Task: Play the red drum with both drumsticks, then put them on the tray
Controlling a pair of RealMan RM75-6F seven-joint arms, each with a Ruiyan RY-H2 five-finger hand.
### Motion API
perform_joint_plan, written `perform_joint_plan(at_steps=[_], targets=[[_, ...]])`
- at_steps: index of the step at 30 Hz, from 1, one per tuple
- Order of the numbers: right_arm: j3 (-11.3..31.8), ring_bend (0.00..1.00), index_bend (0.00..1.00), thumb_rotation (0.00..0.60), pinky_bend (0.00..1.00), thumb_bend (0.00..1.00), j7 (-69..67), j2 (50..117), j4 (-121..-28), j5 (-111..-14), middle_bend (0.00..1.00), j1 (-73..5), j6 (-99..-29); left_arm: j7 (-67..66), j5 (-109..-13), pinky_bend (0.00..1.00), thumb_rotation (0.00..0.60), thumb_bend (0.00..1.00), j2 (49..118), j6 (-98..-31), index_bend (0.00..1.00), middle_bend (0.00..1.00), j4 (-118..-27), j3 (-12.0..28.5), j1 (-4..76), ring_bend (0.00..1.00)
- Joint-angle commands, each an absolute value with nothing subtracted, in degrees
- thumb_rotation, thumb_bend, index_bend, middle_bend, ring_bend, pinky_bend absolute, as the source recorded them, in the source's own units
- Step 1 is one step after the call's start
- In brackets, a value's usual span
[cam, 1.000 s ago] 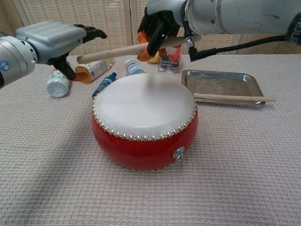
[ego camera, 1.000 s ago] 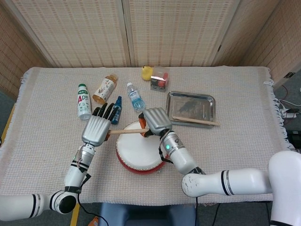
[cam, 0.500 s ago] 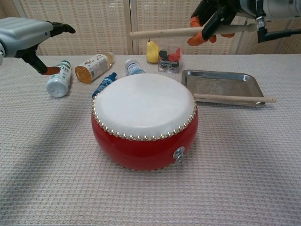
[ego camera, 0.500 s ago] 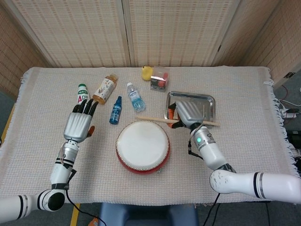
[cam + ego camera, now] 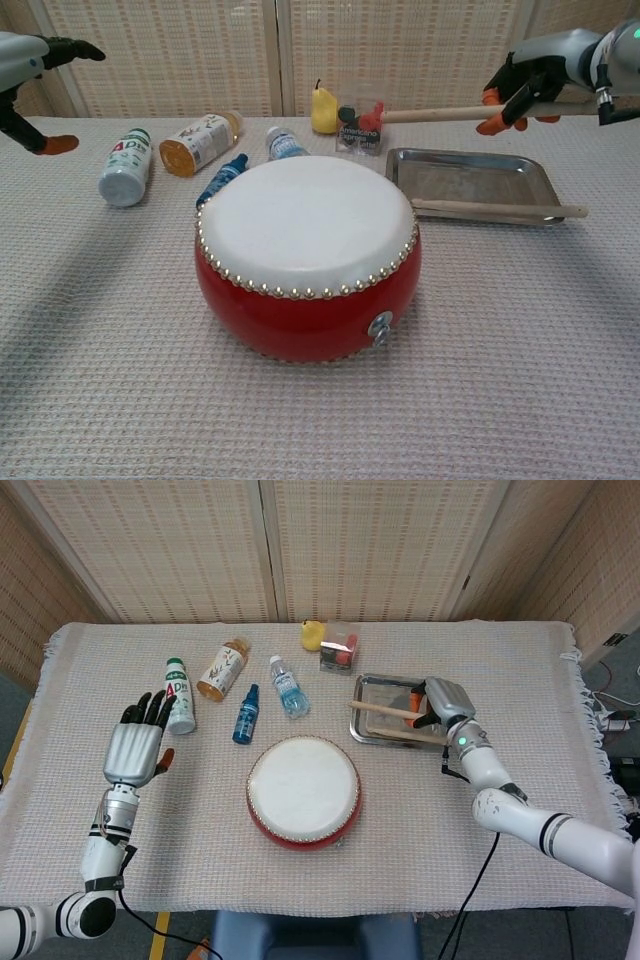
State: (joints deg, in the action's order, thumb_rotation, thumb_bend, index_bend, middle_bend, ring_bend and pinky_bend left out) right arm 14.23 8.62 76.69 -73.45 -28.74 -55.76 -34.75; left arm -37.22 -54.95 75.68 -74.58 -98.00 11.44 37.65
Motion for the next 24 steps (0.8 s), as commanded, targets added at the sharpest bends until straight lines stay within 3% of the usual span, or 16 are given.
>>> perform_joint_plan(at_steps=[1, 6, 15, 22, 24], targets=[[12.6, 0.65, 0.95, 0.600, 0.84, 0.80, 4.0, 84.7, -58.4, -33.2, 0.55, -55.5, -26.3, -36.6, -54.7, 0.17, 0.600, 0.34, 75.5, -74.4, 0.00, 0.00, -97.6, 11.3, 37.2, 0.00], [12.3, 0.61, 0.93, 0.600, 0.81, 0.80, 1.9, 90.8, -46.0, -37.6, 0.55, -56.4, -20.8, -35.6, -54.4, 0.17, 0.600, 0.34, 74.9, -74.5, 0.00, 0.00, -97.5, 11.7, 36.5, 0.00], [12.8, 0.44, 0.76, 0.600, 0.59, 0.78, -2.7, 98.6, -31.9, -49.0, 0.50, -56.6, -17.6, -34.6, -54.4, 0.17, 0.600, 0.34, 74.4, -74.2, 0.00, 0.00, -97.1, 12.1, 35.9, 0.00], [14.2, 0.24, 0.41, 0.600, 0.41, 0.45, -7.1, 100.2, -28.0, -54.9, 0.32, -56.5, -17.8, -33.8, -54.6, 0.17, 0.600, 0.34, 74.2, -74.0, 0.00, 0.00, -96.8, 12.5, 35.7, 0.00], [14.9, 0.21, 0.35, 0.600, 0.39, 0.35, -8.6, 100.2, -28.0, -56.1, 0.28, -56.5, -18.2, -33.6, -54.7, 0.17, 0.600, 0.34, 74.2, -74.0, 0.00, 0.00, -96.7, 12.7, 35.6, 0.00]])
